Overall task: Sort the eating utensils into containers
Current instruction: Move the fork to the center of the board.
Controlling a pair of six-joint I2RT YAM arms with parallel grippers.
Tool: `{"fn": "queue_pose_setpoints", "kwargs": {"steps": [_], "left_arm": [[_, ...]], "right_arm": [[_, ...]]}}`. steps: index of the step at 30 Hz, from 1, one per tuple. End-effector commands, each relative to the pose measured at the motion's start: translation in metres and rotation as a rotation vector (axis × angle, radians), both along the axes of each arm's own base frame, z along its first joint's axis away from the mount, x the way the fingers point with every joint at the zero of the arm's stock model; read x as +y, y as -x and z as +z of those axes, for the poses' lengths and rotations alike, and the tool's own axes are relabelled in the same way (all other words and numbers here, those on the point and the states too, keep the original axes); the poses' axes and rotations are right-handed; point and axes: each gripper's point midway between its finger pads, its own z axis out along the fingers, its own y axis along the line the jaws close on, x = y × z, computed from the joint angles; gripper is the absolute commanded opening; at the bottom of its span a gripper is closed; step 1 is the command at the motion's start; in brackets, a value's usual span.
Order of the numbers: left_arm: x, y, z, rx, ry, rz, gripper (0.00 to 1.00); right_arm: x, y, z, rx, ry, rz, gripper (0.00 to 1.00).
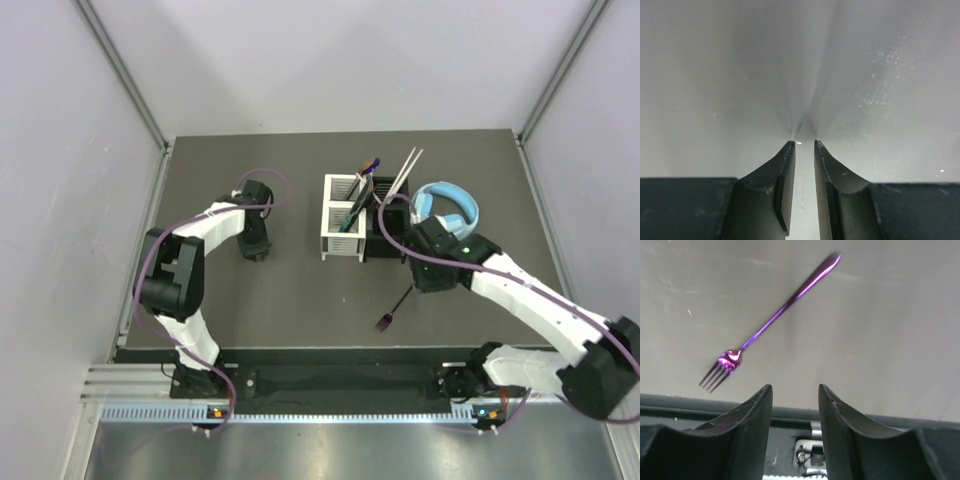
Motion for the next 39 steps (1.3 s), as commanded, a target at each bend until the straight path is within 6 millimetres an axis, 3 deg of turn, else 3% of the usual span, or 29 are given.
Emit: {"fn": "queue_pose_setpoints", "kwargs": {"steps": [1, 5, 8, 9, 11, 12, 15, 19, 21, 24, 29, 30, 31, 35, 39], "left_arm": [[-0.006, -0.003, 0.017, -0.049, 0.028, -0.012, 0.29], [-0.040, -0.011, 0.037, -0.106, 0.097, -0.167, 0.30], [-0.073, -0.002, 0.060, -0.129, 0.134, -0.333, 0.31], [-0.089, 0.013, 0.065, -0.106, 0.125, -0.409, 0.31], [-0.111, 0.025, 0.080, -0.113, 0.115, -0.532, 0.32], [-0.130, 0.048, 0.085, -0.080, 0.109, -0.612, 0.32], [-0.169, 0.079, 0.102, -0.071, 0.192, -0.726, 0.32], [-0.192, 0.105, 0.090, -0.004, 0.245, -0.779, 0.35], [-0.199, 0.119, 0.070, 0.054, 0.175, -0.833, 0.33], [-0.217, 0.137, 0.064, 0.078, 0.110, -0.908, 0.31], [-0.263, 0.152, 0.073, 0.040, 0.180, -1.007, 0.38], [-0.270, 0.159, 0.063, 0.074, 0.159, -1.032, 0.38], [-0.280, 0.153, 0.073, 0.040, 0.148, -1.040, 0.38], [-0.305, 0.155, 0.076, 0.020, 0.157, -1.074, 0.44], [-0.323, 0.153, 0.060, 0.013, 0.168, -1.094, 0.46]], "right_arm": [[-0.014, -0.035, 0.081, -0.369, -0.042, -0.047, 0.44], [-0.026, -0.043, 0.105, -0.453, 0.027, -0.009, 0.45], [-0.026, -0.049, 0.123, -0.502, 0.007, -0.033, 0.45], [-0.024, -0.051, 0.130, -0.523, -0.012, -0.040, 0.45], [-0.022, -0.059, 0.145, -0.576, -0.040, -0.066, 0.47], [-0.023, -0.063, 0.148, -0.584, -0.030, -0.081, 0.49], [-0.033, -0.077, 0.159, -0.619, 0.011, -0.125, 0.49], [-0.054, -0.102, 0.186, -0.674, -0.013, -0.197, 0.51], [-0.067, -0.117, 0.203, -0.717, -0.042, -0.233, 0.52], [-0.079, -0.131, 0.219, -0.759, -0.055, -0.251, 0.56], [-0.082, -0.148, 0.220, -0.771, -0.080, -0.243, 0.57], [-0.083, -0.149, 0.217, -0.769, -0.079, -0.245, 0.57], [-0.083, -0.149, 0.216, -0.767, -0.084, -0.252, 0.58], [-0.090, -0.149, 0.207, -0.759, -0.106, -0.278, 0.58], [-0.091, -0.143, 0.198, -0.749, -0.117, -0.284, 0.58]]}}
